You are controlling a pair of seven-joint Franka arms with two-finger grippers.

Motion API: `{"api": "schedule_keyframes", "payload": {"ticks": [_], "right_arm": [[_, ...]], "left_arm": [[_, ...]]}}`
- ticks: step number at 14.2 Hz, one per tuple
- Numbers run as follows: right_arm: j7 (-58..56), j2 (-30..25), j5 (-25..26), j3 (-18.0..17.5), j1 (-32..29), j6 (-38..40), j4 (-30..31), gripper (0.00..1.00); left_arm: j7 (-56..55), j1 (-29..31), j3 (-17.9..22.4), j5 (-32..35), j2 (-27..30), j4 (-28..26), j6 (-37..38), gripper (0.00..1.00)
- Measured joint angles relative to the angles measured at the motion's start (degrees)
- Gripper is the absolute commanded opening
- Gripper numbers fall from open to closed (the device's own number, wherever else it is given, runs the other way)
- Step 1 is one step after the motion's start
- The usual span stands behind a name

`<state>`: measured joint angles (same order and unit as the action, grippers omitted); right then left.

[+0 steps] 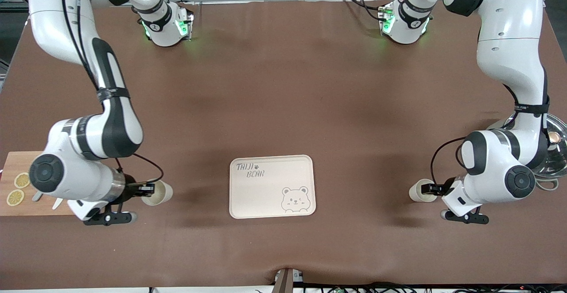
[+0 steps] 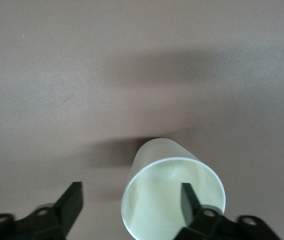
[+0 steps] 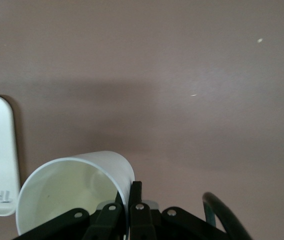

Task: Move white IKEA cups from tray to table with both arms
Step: 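Set the left cup near the pot while the right cup lowers near the board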

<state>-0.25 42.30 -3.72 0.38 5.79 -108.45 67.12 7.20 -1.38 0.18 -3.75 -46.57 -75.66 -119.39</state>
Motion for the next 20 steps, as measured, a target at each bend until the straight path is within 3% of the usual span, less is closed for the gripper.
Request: {"api": "schedule_keyframes", "payload": {"ticks": [5, 10, 20], "right_arm": [[-11.23, 0.17, -0.08, 0.01, -5.1, -0.1, -0.01, 0.0], [-23.44, 2.82, -3.21, 0.03, -9.63, -5.4, 0.78, 0.0], [-27.21, 7.73, -5.05, -0.25, -10.02, -14.04, 3.06, 0.0]], "left_arm": [[0.0, -0.14, -0.25, 0.0, 3.17, 0.96, 0.6, 1.0], [-0.77, -0.19, -0.38, 0.0, 10.67, 1.08, 9.53, 1.0], [-4.65, -0.01, -0.01, 2.34, 24.57, 1.11, 25.79, 1.0]]}}
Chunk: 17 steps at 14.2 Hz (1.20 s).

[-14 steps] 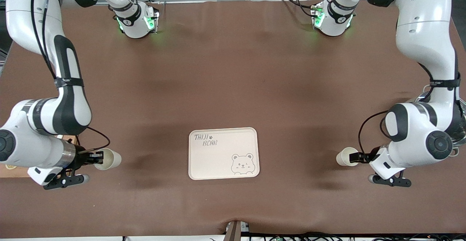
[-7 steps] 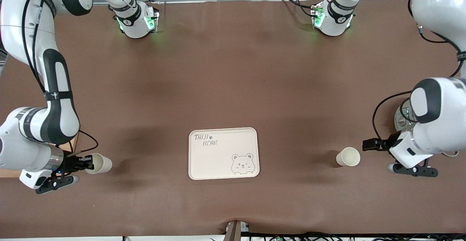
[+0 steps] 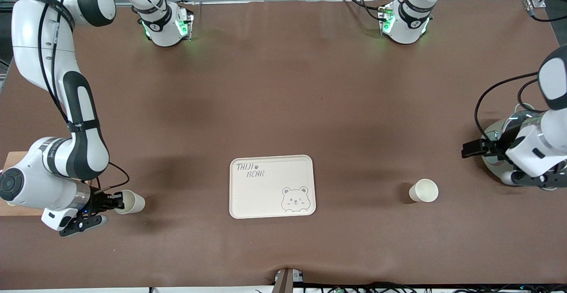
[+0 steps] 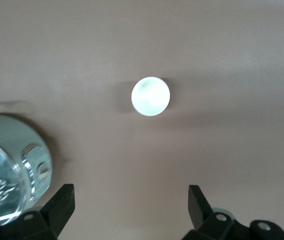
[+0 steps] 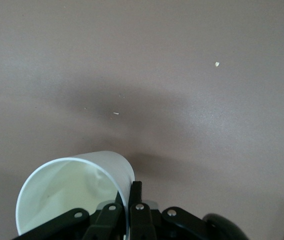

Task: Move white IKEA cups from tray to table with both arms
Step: 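Set the left cup near the pot while the right cup lowers near the board, then open the right gripper and withdraw it from the cup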

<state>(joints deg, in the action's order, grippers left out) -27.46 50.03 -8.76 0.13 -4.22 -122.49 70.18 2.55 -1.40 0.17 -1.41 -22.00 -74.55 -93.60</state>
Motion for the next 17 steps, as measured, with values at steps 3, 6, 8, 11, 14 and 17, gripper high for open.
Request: {"api": "schedule_keyframes", "payload": {"ticks": [3, 6, 8, 11, 14, 17], "right_arm": [[-0.24, 0.6, 0.0, 0.0, 0.0, -0.82, 0.04, 0.0], [-0.43, 1.16, 0.0, 0.0, 0.0, -0.88, 0.04, 0.0], [-0.6, 1.56, 0.0, 0.0, 0.0, -0.95, 0.05, 0.0], [-0.72, 1.66, 0.0, -0.01, 0.0, -0.98, 0.05, 0.02], [-0.72, 1.66, -0.04, -0.04, 0.0, -0.98, 0.05, 1.0], [-0.71, 1.66, -0.05, -0.04, 0.0, -1.02, 0.03, 1.0]], "left_arm": [[-0.05, 0.04, 0.03, 0.68, 3.12, -0.04, 2.83, 1.0], [-0.05, 0.06, 0.06, 0.7, 5.79, -0.1, 6.14, 1.0], [-0.06, 0.06, 0.08, 0.78, 7.25, -0.18, 6.83, 1.0], [-0.06, 0.06, 0.08, 0.79, 9.52, -0.25, 9.0, 1.0], [-0.06, 0.07, 0.08, 0.79, 11.71, -0.53, 11.13, 1.0], [-0.05, 0.07, 0.08, 0.79, 12.84, -0.64, 12.56, 1.0]]}}
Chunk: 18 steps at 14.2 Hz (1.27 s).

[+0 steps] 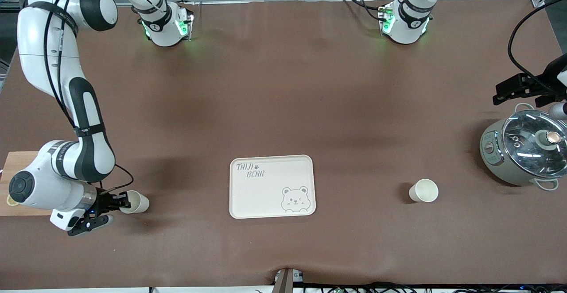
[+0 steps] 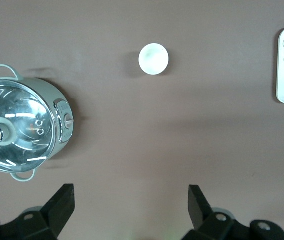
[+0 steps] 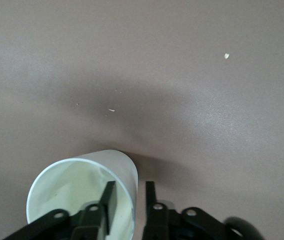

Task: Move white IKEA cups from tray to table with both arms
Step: 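Open the right gripper and withdraw it from the cup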

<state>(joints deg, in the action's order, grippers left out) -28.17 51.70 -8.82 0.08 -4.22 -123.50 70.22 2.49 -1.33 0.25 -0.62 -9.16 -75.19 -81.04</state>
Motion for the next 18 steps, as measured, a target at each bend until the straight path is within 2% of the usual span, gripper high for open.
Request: {"api": "schedule_keyframes", "payload": {"ticks": [4, 7, 13, 18], "right_arm": [[0.0, -0.17, 0.0, -0.13, 0.02, 0.01, -0.83, 1.0], [0.59, -0.87, 0.0, -0.42, 0.14, 3.57, -2.01, 1.0], [9.42, -4.65, 0.0, -0.49, 0.6, 24.99, -11.4, 1.0], [14.41, -15.05, 0.0, -0.03, 0.46, 39.13, -13.28, 1.0]], "left_arm": [[0.0, 0.0, 0.0, 0.0, 0.22, -0.1, 0.24, 1.0], [0.0, 0.0, 0.0, 0.0, 0.22, -0.39, 0.24, 1.0], [0.0, 0.0, -0.05, 0.0, 0.2, -0.53, 0.15, 1.0], [0.0, 0.08, 0.0, 0.0, 0.2, -0.65, 0.12, 1.0]]}}
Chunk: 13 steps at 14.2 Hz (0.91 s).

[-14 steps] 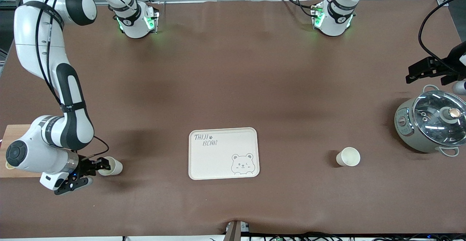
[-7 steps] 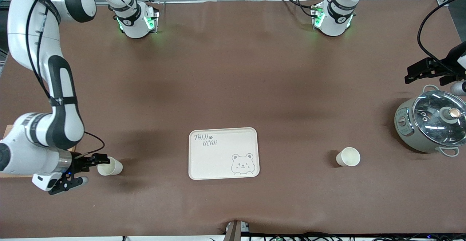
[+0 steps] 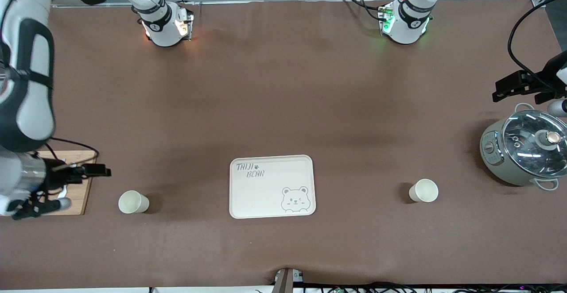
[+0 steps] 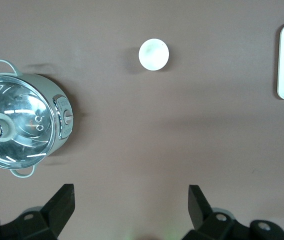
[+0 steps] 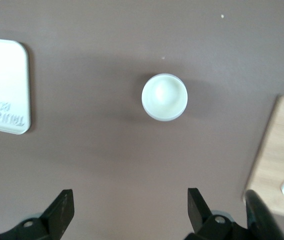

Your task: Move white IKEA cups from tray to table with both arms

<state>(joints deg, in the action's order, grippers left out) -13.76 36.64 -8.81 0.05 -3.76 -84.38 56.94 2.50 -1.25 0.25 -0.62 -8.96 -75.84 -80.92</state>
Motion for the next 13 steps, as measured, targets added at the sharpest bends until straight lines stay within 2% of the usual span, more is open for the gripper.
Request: {"api": "schedule_keyframes", "payload": {"ticks": [2, 5, 8, 10, 13], "right_arm": [[2.54, -4.78, 0.6, 0.2, -0.09, 3.89, -0.08, 1.0], [5.77, -11.75, 4.92, 0.1, 0.0, 7.66, 0.18, 1.0], [6.8, -16.93, 6.15, 0.35, -0.49, 8.82, 2.7, 1.0], [7.63, -19.92, 6.2, 0.45, -0.88, 7.1, 8.52, 1.0], [8.15, -25.03, 6.36, 0.46, -0.97, -2.26, 21.79, 1.0]], "left_arm": [[0.0, 0.04, 0.01, 0.0, 0.0, -0.02, -0.01, 1.0], [0.0, 0.05, -0.03, 0.0, -0.02, -0.07, -0.03, 1.0], [-0.04, -0.22, -0.41, 0.0, -0.06, -0.07, -0.15, 1.0], [-0.77, -0.4, -0.72, -0.06, -0.06, -0.07, -0.3, 1.0], [-1.66, -0.45, -0.84, -0.13, -0.11, -0.07, -0.31, 1.0]]}}
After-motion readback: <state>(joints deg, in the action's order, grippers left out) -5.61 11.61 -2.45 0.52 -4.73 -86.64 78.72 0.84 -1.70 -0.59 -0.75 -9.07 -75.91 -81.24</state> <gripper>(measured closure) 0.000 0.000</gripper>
